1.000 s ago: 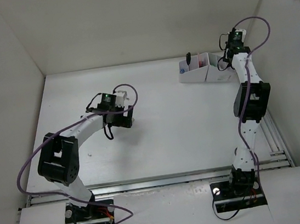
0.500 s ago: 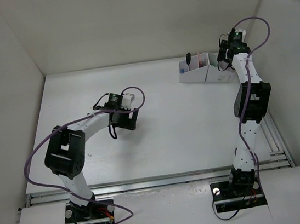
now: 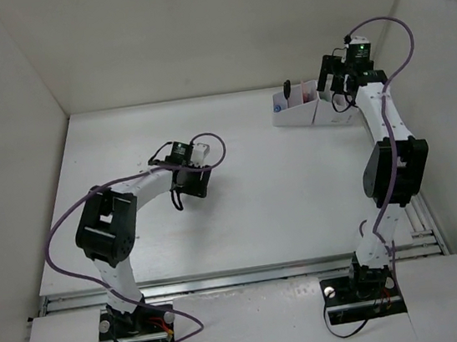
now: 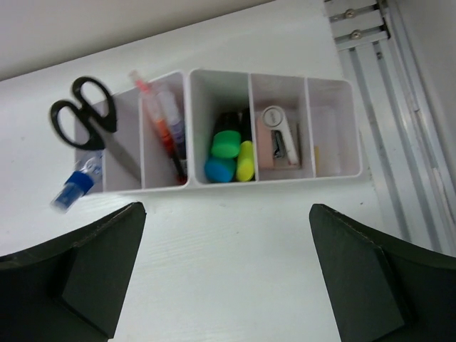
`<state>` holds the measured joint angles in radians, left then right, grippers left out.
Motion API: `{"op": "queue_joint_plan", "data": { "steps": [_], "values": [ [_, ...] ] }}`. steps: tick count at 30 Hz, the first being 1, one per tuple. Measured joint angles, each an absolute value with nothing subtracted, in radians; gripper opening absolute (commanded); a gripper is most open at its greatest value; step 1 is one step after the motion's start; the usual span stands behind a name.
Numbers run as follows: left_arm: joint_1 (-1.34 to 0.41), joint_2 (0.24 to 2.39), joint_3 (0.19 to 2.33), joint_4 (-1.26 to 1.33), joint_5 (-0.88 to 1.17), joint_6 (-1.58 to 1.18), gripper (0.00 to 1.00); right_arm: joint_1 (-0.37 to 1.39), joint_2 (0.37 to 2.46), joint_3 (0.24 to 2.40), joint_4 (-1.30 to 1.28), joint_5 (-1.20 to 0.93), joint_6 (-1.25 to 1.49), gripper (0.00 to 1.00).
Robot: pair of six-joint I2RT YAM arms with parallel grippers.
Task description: Sort the stationery into containers
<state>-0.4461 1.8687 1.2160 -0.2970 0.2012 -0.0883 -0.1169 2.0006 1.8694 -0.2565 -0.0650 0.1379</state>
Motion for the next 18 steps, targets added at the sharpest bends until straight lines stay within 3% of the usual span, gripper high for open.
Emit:
{"op": "queue_joint_plan", "data": {
  "steps": [2, 3, 5, 6, 8, 14, 18],
  "values": [
    [-0.446, 1.881, 1.227, -0.287, 0.2, -0.088, 0.42, -0.102, 1.963, 1.829, -0.252, -0.079, 0.144, 0.98],
    [-0.446, 1.888, 1.234, -0.281, 0.2, -0.085, 0.32, -0.094, 1.941, 1.8, -0.246, -0.09, 0.151, 0.98],
    [-0.448, 1.896, 1.239, -0.271, 0.2, -0.085, 0.22, -0.083, 1.899, 1.732, -0.238, -0.106, 0.162, 0.98],
    [-0.448, 1.9, 1.242, -0.266, 0.2, -0.086, 0.1, -0.077, 1.875, 1.693, -0.24, -0.108, 0.165, 0.98],
    [-0.448, 1.902, 1.246, -0.26, 0.2, -0.084, 0.0, -0.058, 1.822, 1.602, -0.237, -0.093, 0.172, 0.98],
    [-0.468, 1.883, 1.217, -0.218, 0.191, -0.089, 0.0, 0.059, 1.628, 1.338, -0.221, -0.114, 0.199, 0.98],
    [-0.514, 1.74, 1.094, -0.19, 0.221, -0.088, 0.0, 0.175, 1.438, 1.134, -0.147, -0.229, 0.239, 0.98]
  ]
}}
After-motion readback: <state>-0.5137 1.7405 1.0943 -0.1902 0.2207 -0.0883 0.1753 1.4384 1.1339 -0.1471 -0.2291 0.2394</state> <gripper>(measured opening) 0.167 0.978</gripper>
